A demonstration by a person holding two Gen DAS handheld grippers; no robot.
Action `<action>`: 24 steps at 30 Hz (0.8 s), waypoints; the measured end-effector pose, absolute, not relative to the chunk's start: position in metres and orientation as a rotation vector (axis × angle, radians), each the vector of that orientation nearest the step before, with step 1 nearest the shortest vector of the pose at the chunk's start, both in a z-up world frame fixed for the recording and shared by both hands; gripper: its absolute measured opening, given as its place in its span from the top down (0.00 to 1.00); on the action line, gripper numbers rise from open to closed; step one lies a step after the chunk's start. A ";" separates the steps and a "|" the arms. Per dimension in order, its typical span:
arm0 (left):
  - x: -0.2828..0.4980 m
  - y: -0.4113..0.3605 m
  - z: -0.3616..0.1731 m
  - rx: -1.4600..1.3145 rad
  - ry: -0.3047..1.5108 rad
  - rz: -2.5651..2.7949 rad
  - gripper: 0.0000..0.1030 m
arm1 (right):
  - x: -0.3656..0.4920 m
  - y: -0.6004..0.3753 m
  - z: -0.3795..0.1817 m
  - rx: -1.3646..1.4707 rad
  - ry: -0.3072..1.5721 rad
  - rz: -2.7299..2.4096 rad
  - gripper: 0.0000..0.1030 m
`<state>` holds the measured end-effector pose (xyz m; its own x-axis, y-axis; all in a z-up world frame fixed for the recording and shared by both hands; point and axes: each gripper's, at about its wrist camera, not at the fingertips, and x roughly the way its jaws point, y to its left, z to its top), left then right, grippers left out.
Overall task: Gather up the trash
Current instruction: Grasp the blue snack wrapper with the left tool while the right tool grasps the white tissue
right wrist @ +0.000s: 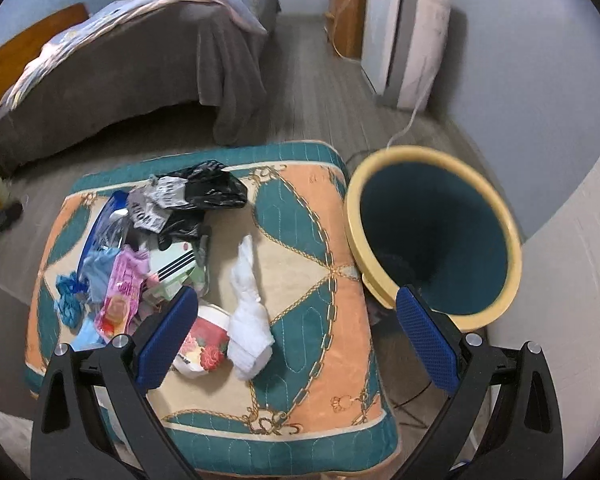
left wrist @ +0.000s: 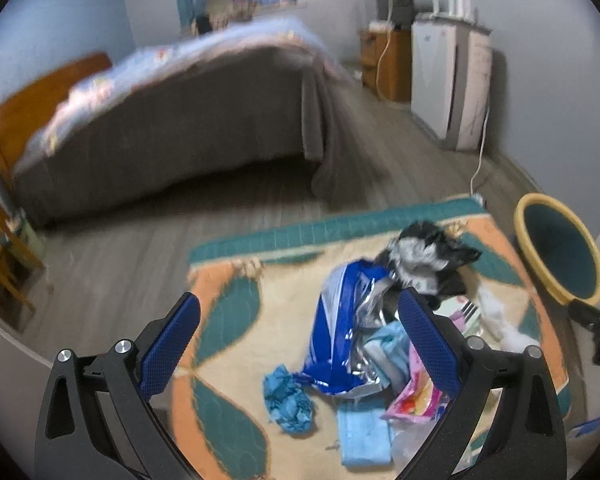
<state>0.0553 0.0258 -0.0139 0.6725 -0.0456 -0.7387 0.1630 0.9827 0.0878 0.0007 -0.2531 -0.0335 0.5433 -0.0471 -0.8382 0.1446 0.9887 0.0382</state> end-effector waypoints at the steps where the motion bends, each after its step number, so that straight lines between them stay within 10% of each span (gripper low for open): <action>1: 0.060 0.026 -0.019 0.134 0.849 -0.128 0.05 | 0.005 -0.257 -0.036 0.124 1.002 -0.110 0.05; 16: 0.104 0.000 -0.088 0.201 0.965 -0.213 0.10 | 0.030 -0.236 -0.097 0.195 1.259 0.015 0.39; 19: 0.116 -0.003 -0.106 0.207 1.026 -0.218 0.39 | 0.031 -0.231 -0.108 0.180 1.305 0.001 0.50; 24: 0.127 0.000 -0.120 0.155 1.078 -0.237 0.51 | 0.032 -0.226 -0.121 0.180 1.351 0.017 0.71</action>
